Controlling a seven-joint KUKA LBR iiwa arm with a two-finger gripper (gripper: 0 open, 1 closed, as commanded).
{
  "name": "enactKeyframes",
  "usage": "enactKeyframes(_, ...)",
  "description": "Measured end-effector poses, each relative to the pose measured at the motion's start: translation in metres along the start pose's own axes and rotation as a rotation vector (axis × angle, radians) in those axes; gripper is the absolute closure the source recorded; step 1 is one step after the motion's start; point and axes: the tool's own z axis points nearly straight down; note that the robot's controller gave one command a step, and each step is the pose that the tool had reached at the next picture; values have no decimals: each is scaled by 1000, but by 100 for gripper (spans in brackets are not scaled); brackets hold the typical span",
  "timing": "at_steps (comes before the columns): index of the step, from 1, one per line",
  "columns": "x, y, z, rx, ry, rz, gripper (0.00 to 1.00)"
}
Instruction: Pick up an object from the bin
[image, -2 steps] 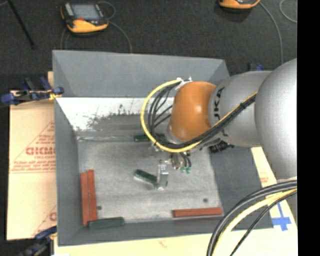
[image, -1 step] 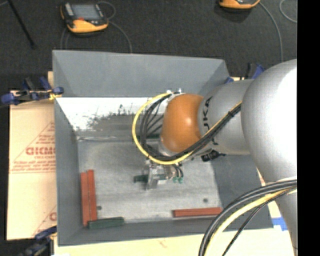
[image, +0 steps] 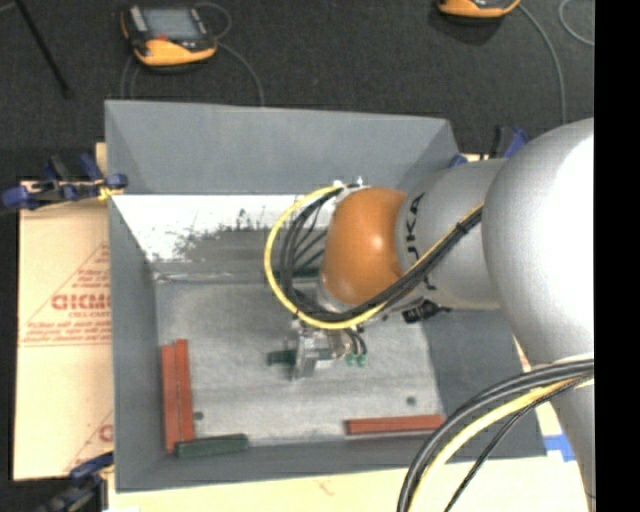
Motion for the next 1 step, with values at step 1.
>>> enactKeyframes(1,58,-5,-137,1,0,-61,100)
